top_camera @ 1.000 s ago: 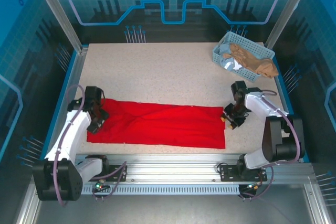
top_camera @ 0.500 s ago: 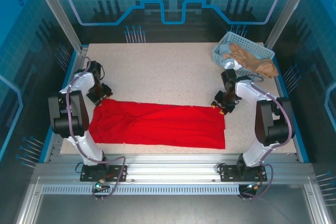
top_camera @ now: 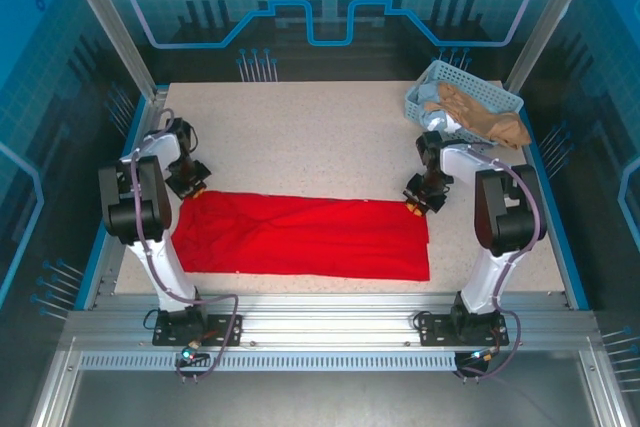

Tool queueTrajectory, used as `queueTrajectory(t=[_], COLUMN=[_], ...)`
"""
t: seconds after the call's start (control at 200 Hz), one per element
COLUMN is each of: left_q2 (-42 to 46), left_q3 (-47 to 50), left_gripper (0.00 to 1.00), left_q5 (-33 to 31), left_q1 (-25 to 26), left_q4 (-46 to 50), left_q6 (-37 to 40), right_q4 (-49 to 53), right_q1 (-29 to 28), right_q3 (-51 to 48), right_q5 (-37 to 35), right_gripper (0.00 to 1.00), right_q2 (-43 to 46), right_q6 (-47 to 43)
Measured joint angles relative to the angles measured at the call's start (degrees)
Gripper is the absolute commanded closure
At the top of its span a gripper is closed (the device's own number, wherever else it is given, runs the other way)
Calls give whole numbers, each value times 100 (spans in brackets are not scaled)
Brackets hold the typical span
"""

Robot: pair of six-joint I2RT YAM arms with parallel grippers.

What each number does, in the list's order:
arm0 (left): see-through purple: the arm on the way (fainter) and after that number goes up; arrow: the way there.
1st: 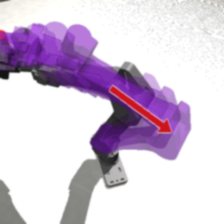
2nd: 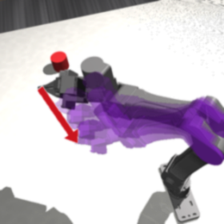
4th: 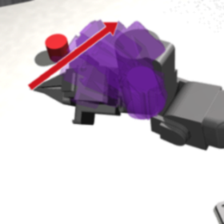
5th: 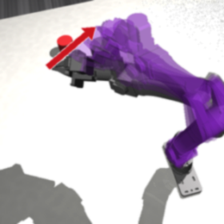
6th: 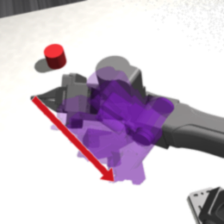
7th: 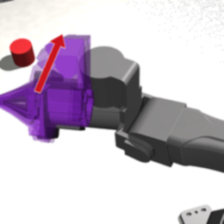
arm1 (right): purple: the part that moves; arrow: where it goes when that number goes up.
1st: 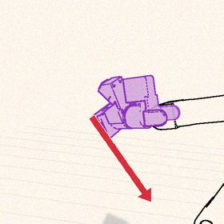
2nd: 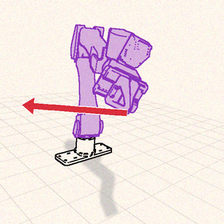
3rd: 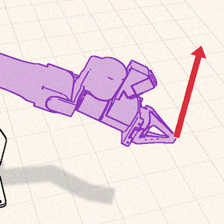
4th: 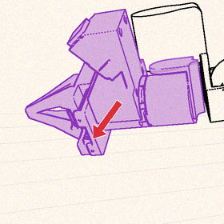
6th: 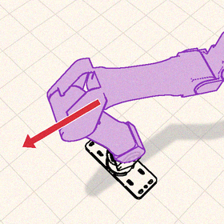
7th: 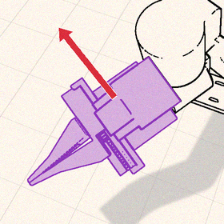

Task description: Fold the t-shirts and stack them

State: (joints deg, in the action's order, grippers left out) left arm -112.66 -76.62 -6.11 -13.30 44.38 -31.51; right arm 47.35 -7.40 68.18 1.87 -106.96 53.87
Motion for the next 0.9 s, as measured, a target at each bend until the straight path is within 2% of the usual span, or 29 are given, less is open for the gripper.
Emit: queueTrajectory(t=[0.205,0.45,0.795,0.845,0.9], left_q2=[-57,-234,-813,-881,-903], left_q3=[-52,-319,-1213,-1353,-1471], left_gripper=[100,100,100,90,73], left_q5=[114,573,1259,1270,1263], left_q1=[-201,-343,-109,-74,-39], left_q4=[-7,68,20,20,15], left_q6=[-2,-4,-205,-262,-260], right_q4=[223,555,1021,1115,1180], right_q1=[188,282,525,562,588], right_q3=[323,933,2964,3305,3703], right_q5=[-83,-151,-321,-321,-315], right_gripper=[100,100,98,95,87], right_q2=[-229,-647,-1912,-2114,-2330], right_q6=[-22,-184,-822,-933,-1038])
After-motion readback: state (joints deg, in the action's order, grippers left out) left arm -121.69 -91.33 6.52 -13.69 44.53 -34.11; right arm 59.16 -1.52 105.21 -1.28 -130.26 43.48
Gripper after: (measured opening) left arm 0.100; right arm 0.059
